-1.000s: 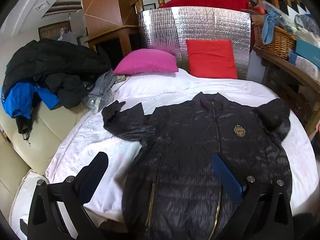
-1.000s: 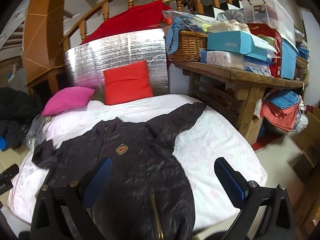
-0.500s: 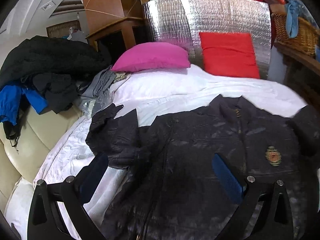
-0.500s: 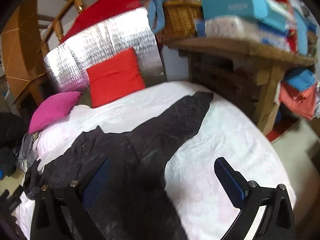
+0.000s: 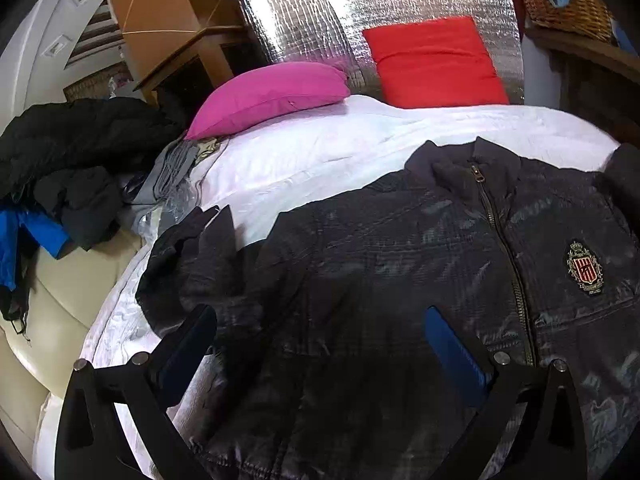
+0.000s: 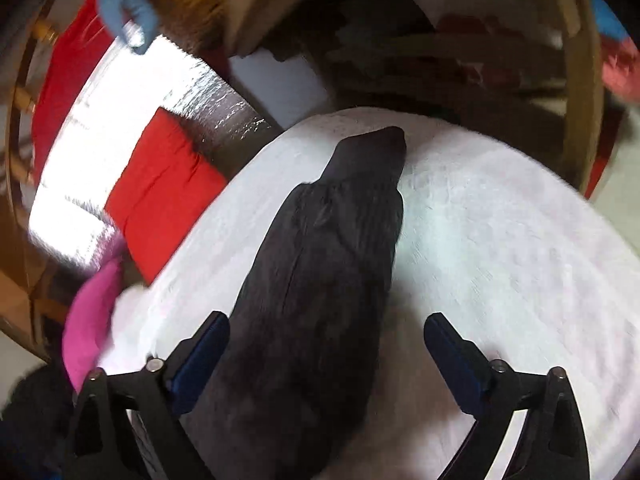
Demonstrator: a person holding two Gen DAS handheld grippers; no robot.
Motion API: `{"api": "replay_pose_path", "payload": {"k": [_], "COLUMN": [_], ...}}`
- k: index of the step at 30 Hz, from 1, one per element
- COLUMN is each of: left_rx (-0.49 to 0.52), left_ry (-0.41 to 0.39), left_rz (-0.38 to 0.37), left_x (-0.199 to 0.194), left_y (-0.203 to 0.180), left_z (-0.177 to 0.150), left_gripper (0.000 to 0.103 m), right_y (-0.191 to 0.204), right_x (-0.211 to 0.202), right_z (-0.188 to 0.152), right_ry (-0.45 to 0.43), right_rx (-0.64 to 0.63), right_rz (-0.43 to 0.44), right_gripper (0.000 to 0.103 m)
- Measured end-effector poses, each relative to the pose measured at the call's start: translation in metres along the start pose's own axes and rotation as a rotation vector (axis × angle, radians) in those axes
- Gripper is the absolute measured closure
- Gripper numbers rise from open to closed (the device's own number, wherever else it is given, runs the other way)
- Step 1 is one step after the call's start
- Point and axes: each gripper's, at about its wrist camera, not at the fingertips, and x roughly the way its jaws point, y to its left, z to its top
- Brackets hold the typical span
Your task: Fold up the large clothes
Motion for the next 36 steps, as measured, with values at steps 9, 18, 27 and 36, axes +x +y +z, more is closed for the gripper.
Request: {"api": "replay_pose_path", "payload": {"k": [9,18,27,36], "left_rx": [-0.036,-0.119,-0.191,-0.238], "left_ry": [0.055,0.044,0.032,0.024], "left_rz": [-0.002,0.008,0.014,0.002], "left_x": [0.016,0.010,0.003,0.001], "left_y": [0.002,0.028,0.056,0.076], "left_z": [0.002,0.004,-0.001,-0.007], "left_gripper": [0.000,0.000,0.000,0.000], "right_y": [0.011,0.100,0.193,0.198], "right_x": [0.026,-0.075,-0.132,-0.078], "right_z": [-0.008,-0.064,-0.206,-0.314], "right_ry": [-0.019,-0.136,0.056,0.478], "right_rx": [-0.037,-0.219,-0.388,-0.428], "right_rz": [-0.013,0.234,0.459,0.465], "right_gripper": [0.090,0.091,0.091,0.088]}}
